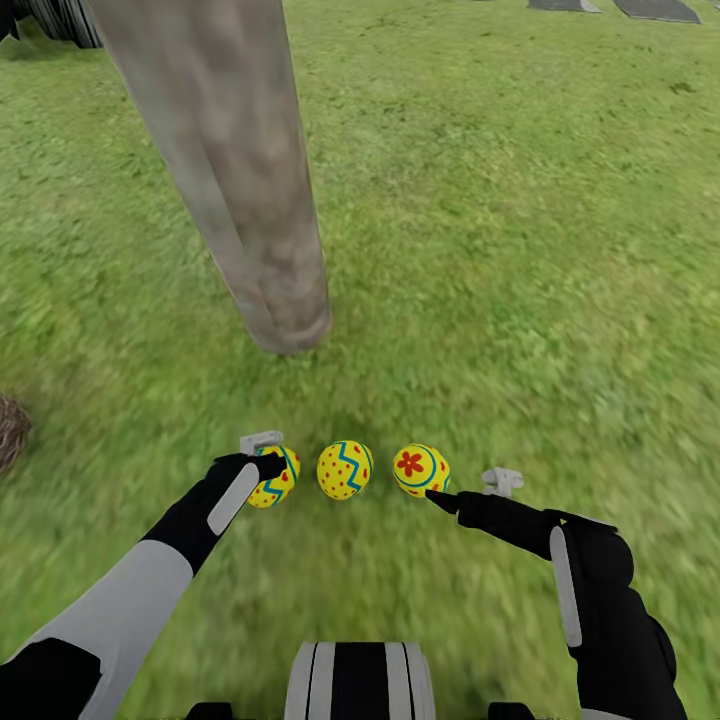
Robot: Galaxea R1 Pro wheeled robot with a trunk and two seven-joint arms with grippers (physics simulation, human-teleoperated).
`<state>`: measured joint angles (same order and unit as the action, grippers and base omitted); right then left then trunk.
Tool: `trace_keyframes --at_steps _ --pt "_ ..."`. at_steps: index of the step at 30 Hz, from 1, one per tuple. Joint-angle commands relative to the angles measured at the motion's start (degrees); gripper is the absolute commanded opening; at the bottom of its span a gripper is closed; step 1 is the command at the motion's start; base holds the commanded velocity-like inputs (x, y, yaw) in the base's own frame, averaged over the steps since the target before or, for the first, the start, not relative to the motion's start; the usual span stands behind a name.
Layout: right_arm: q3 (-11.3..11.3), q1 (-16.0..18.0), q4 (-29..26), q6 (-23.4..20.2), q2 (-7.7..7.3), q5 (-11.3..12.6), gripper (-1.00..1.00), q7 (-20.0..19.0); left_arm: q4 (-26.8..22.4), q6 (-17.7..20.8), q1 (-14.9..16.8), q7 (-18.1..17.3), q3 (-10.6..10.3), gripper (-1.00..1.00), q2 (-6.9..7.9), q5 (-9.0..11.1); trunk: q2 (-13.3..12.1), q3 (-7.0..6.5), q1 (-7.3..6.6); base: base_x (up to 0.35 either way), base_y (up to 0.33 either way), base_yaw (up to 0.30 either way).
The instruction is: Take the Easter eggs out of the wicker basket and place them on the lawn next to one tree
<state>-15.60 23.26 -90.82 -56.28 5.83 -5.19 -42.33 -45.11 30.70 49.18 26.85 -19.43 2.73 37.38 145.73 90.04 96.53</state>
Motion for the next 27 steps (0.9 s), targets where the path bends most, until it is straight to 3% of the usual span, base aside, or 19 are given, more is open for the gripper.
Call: trace_keyframes --at_steps 1,25,26,27 --pt "-0.1 0.0 -0.1 -0.2 0.06 -0.5 1.00 -0.6 -0.1 0.0 0.0 0.5 -0.4 -1.00 0.08 0.6 0.0 0.26 0.01 0.000 0.000 0.000" --pt "-0.2 0.1 -0.1 -0.2 0.06 -0.5 1.00 -0.6 -0.1 -0.6 0.0 0.4 -0.5 -1.00 0.10 0.6 0.0 0.49 0.04 0.000 0.000 0.000" --pt "-0.2 0.1 -0.1 -0.2 0.06 -0.5 1.00 -0.6 -0.1 -0.6 0.0 0.4 -0.5 1.00 0.11 0.6 0.0 0.49 0.04 0.000 0.000 0.000" --pt "-0.2 0.1 -0.1 -0.2 0.06 -0.5 1.00 -0.6 -0.1 -0.6 0.0 0.4 -0.5 1.00 0.11 0.6 0.0 0.49 0.04 0.000 0.000 0.000"
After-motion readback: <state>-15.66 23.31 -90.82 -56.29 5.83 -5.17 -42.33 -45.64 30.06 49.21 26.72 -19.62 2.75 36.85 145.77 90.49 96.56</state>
